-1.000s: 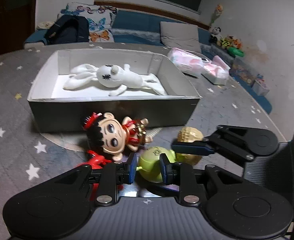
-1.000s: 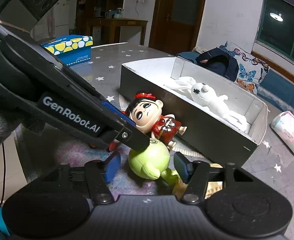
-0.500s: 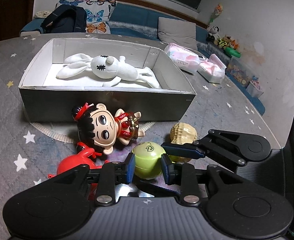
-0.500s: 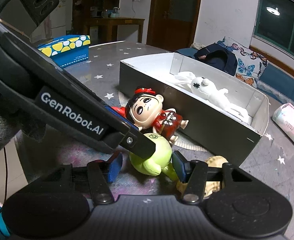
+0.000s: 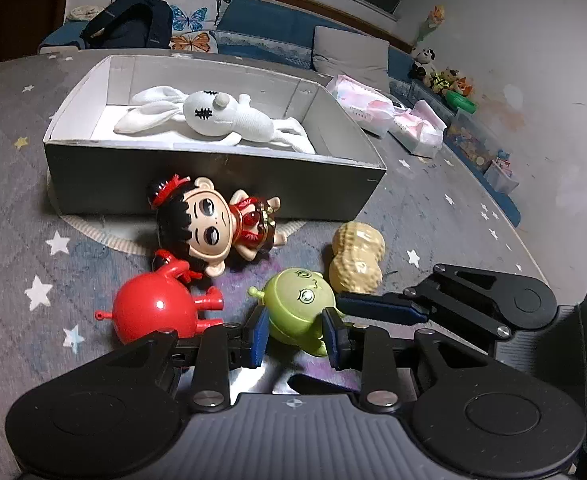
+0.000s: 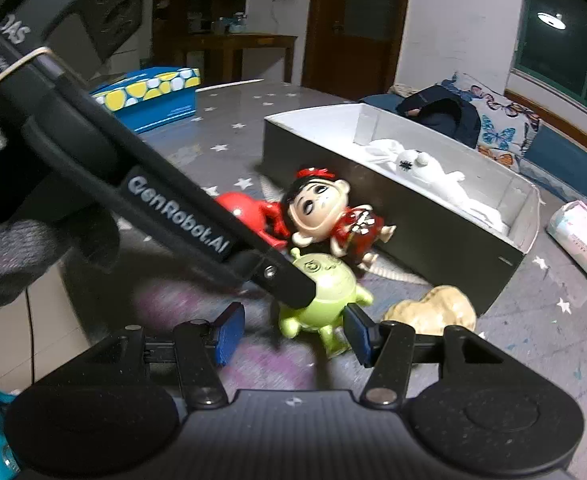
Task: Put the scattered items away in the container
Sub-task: 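Close the left gripper on the green alien toy while the right gripper pinches it, then lift the green alien toy with both grippers and carry it into the box, then set the green toy beside the rabbit and open both grippers, then move both grippers to the tan peanut toy on the table, then close the left gripper on the peanut toy while the right gripper pinches it, then lift the peanut toy with both grippers and carry it over the box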
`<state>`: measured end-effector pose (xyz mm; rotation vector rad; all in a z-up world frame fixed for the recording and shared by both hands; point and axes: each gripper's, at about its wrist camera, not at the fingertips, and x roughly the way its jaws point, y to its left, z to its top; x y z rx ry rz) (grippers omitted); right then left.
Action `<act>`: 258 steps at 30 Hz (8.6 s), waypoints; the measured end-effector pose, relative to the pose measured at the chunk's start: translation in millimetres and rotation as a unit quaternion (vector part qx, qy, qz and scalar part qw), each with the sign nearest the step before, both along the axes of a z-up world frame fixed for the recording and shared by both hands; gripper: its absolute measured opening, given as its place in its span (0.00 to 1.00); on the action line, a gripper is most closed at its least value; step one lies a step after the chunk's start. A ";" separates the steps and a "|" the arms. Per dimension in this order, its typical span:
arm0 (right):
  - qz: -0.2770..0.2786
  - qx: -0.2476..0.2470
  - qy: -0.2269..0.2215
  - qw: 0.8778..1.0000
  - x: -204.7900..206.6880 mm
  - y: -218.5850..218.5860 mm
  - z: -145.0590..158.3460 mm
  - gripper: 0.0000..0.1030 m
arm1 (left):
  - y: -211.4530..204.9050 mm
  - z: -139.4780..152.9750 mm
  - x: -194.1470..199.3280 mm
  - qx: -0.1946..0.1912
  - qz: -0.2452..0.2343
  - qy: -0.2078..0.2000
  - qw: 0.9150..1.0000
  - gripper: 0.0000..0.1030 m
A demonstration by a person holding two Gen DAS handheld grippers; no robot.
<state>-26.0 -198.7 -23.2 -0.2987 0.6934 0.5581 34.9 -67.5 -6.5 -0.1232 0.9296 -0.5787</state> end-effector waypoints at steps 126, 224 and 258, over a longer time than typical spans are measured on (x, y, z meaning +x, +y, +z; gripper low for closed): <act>-0.131 -0.047 0.030 0.990 200.4 -35.7 4.1 0.47 | -38.7 -6.7 197.9 -0.070 -0.010 0.037 0.997 0.40; -0.164 0.102 0.032 0.981 41.9 -67.7 -20.6 0.47 | -53.0 -18.5 58.6 -0.066 -0.015 0.051 0.996 0.40; -0.072 0.075 0.013 0.995 154.2 -32.8 52.3 0.45 | -7.3 46.0 139.4 -0.104 0.076 0.017 0.992 0.38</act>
